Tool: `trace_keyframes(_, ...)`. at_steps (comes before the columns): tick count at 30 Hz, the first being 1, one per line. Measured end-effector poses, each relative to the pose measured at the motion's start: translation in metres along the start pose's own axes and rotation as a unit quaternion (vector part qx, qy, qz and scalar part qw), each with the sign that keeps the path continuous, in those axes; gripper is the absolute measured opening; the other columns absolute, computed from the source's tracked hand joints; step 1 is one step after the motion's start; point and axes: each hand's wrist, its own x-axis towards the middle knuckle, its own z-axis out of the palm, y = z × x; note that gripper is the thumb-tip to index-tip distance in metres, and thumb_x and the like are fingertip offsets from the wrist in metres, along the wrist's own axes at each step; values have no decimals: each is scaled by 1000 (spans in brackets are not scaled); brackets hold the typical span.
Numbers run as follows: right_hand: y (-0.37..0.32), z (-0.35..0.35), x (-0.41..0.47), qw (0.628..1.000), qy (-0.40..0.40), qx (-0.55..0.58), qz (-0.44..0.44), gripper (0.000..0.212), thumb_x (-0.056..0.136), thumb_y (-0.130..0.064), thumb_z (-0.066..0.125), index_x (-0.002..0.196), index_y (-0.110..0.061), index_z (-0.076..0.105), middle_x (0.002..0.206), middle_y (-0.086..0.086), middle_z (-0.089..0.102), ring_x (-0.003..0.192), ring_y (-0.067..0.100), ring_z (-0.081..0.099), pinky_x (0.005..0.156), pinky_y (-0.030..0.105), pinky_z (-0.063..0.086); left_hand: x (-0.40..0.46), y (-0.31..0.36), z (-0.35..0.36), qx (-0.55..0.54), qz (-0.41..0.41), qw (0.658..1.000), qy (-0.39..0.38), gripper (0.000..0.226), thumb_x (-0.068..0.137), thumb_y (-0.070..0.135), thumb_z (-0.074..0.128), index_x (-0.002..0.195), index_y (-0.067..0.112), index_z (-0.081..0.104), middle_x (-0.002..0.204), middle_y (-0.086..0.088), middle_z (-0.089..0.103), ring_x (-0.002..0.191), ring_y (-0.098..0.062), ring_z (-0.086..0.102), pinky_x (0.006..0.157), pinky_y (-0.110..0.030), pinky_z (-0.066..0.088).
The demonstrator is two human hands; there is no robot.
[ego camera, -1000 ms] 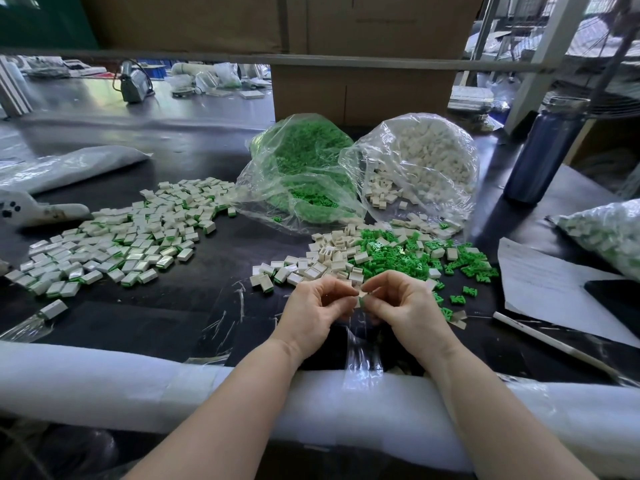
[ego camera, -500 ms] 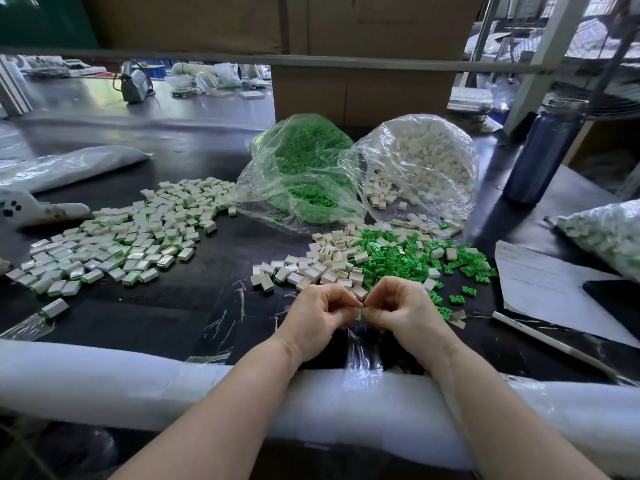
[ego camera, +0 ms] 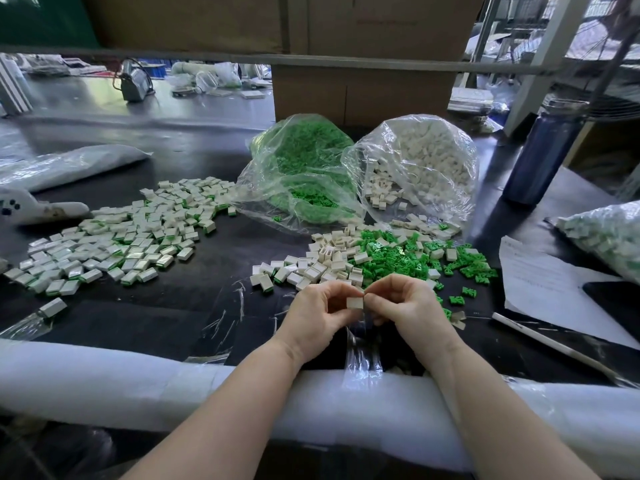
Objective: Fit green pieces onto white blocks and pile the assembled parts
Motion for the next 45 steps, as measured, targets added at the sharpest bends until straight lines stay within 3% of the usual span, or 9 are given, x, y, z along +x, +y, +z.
trace_keyframes(3,-1,-1,-1,999,1,49,6,13,83,1,64,75,-8,68,59,1,68,53,8,62,51,17,50,1,-1,0,3,-3,1000,9,14,86,11,64,100,10,65,92,-10,69,86,-20,66,83,-29,53)
trace_keyframes(7,-1,0,-1,1000,1,16,9,13,82,0,66,72,-9,67,60,3,68,54,10,62,52,18,51,1,0,0,-27,-13,999,16,10,91,9,56,97,5,62,75,0,66,61,2,60,62,-12,48)
trace_keyframes(12,1,2,-1,998,1,-46,29,15,85,-4,64,71,-10,65,59,2,65,51,8,58,52,19,50,1,2,-2,0,-3,1000,10,14,89,9,59,83,19,65,69,10,62,61,5,56,66,-10,45)
trace_keyframes(17,-1,1,-2,996,-25,-80,24,16,85,-2,64,71,-10,64,56,-1,63,50,6,56,50,18,48,0,1,-3,8,-17,1000,-2,8,89,6,59,87,8,67,63,10,59,52,7,53,59,-6,41)
trace_keyframes(29,-1,2,-2,992,-35,-124,14,17,83,-2,65,69,-11,63,54,-1,60,47,4,52,49,20,46,1,-2,-2,86,-14,996,-14,11,88,15,61,94,12,70,70,11,62,67,-3,56,78,-26,50)
trace_keyframes(35,0,2,-1,1000,11,-2,18,14,80,-2,68,69,-8,66,55,1,65,49,7,60,48,17,49,0,1,0,4,-13,1000,-13,11,89,13,59,87,17,69,79,-4,69,72,-8,61,74,-26,53)
trace_keyframes(39,0,1,-1,999,13,32,6,10,80,-3,69,71,-7,66,57,2,67,51,10,61,49,18,49,-1,2,2,7,-6,1000,-8,11,88,14,61,90,22,69,74,1,68,65,-2,61,70,-20,52)
trace_keyframes(42,1,1,-2,1000,-4,9,-6,12,79,-5,71,69,-10,65,59,4,64,54,14,57,50,21,49,-1,2,2,31,-5,1000,5,12,87,15,63,88,25,69,71,-3,67,67,-17,61,75,-37,54)
trace_keyframes(45,-1,1,-3,999,-25,14,-15,12,77,-3,72,69,-9,66,59,6,62,54,14,53,50,20,46,-2,4,2,42,-9,999,6,18,85,15,62,78,31,66,66,-3,63,65,-19,57,73,-43,51)
